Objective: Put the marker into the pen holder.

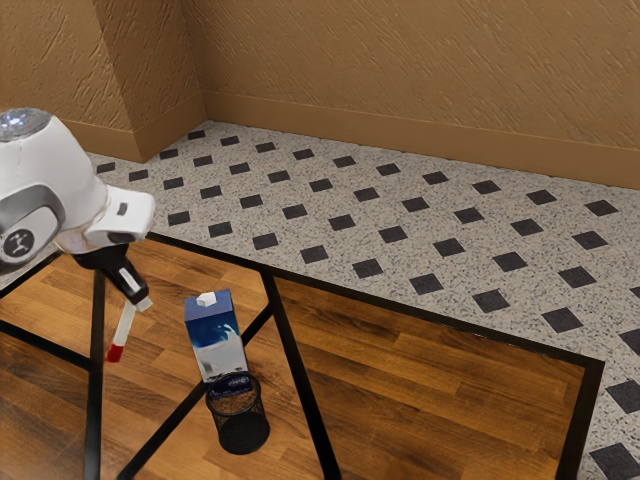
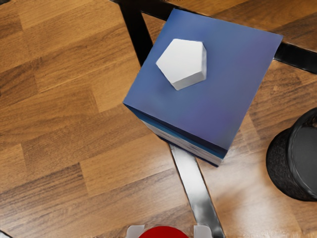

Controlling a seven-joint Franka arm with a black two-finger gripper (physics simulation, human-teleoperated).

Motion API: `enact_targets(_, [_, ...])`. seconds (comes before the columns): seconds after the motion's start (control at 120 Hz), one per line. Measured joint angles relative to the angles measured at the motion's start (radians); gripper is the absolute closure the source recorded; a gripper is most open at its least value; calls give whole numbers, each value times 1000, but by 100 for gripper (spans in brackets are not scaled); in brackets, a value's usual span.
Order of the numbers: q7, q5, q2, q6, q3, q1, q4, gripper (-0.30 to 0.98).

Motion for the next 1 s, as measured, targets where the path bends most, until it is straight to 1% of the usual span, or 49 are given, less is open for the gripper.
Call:
enact_targets(0.075, [-29, -15, -22, -40, -72, -2, 0, 76])
enact_targets(0.142, [-52, -42, -33, -68, -122, -4, 0, 76])
enact_targets(0.225, [-76, -85, -51, -98, -177, -6, 0, 76])
enact_targets(0.35, [-107, -167, -88, -141, -285, -6, 0, 76])
enact_targets(0.5, [-138, -237, -59, -158, -363, -6, 22, 76])
enact_targets(0.625, [-158, -265, -4, -138, -384, -5, 70, 76])
enact_targets(0.742, [-174, -289, 58, -59, -381, -1, 74, 76])
enact_targets(0.825, [-181, -308, 121, 21, -338, 0, 61, 76])
enact_targets(0.908, [-175, -340, 164, 104, -286, 1, 46, 76])
enact_targets(1.0, [-166, -359, 189, 178, -263, 1, 42, 75])
